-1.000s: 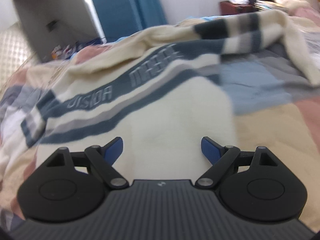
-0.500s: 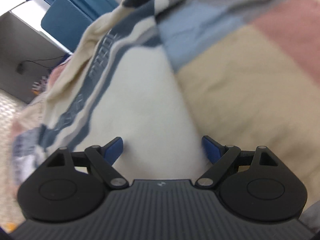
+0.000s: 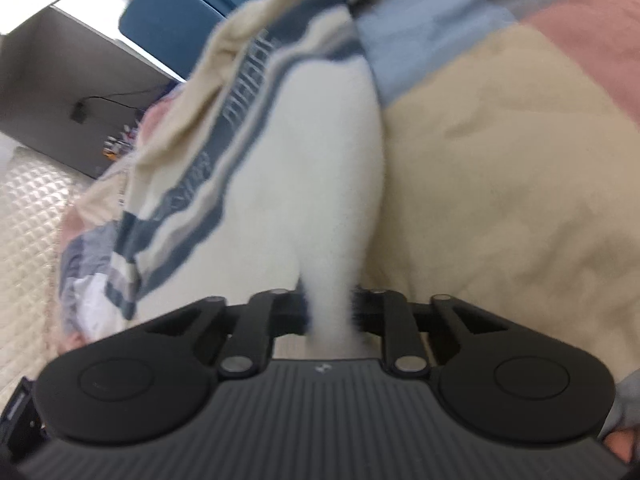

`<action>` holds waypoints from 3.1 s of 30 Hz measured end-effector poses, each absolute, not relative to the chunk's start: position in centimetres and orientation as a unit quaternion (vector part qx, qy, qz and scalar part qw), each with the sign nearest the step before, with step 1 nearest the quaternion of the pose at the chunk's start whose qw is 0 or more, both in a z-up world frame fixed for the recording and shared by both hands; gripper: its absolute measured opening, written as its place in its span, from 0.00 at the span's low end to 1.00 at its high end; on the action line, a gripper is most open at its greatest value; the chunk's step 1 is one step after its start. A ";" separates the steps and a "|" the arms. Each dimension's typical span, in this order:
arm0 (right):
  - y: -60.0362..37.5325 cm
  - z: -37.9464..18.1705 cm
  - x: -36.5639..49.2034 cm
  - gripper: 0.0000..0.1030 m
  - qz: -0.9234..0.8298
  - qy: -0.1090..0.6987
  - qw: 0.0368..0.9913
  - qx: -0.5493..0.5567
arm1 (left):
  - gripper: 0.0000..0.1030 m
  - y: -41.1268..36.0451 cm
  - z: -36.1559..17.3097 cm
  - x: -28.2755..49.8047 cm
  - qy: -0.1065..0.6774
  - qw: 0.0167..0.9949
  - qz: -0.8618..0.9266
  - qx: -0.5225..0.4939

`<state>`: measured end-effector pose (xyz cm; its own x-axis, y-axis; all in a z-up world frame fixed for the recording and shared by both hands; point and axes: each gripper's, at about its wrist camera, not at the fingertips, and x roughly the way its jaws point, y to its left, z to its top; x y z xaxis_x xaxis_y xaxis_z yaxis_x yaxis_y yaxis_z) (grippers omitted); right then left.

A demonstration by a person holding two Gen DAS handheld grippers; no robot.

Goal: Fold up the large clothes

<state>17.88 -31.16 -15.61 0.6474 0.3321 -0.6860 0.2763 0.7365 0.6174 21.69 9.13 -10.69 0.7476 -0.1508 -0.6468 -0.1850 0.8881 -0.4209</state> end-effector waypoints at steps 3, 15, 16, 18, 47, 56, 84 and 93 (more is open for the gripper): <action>-31.6 -13.7 17.4 0.15 0.036 0.394 0.845 0.360 | 0.71 8.6 -11.4 21.2 0.373 0.893 0.014 -0.252; -33.1 -14.2 17.1 0.15 0.009 0.394 0.837 0.379 | 0.70 8.4 -19.0 20.4 0.466 0.811 0.008 -0.353; -32.8 -14.1 17.1 0.15 0.010 0.394 0.840 0.373 | 0.70 8.2 -19.5 20.4 0.469 0.806 0.002 -0.362; -32.3 -14.1 17.0 0.15 0.013 0.396 0.846 0.356 | 0.70 7.6 -19.9 20.3 0.469 0.810 0.004 -0.350; -30.0 -10.3 14.6 0.43 -0.012 0.452 0.859 0.239 | 0.61 8.3 -10.4 16.4 0.386 0.898 -0.002 -0.212; -29.2 -7.6 16.9 0.49 -0.022 0.395 0.894 0.212 | 0.62 6.8 -7.1 20.9 0.336 0.925 -0.037 -0.175; -14.0 -19.1 44.7 0.46 0.052 0.318 0.947 0.022 | 0.62 12.5 -18.9 33.5 0.307 0.931 -0.019 -0.196; -13.0 -19.2 53.6 0.48 0.013 0.266 0.964 0.006 | 0.62 13.4 -21.2 34.9 0.313 0.921 -0.017 -0.231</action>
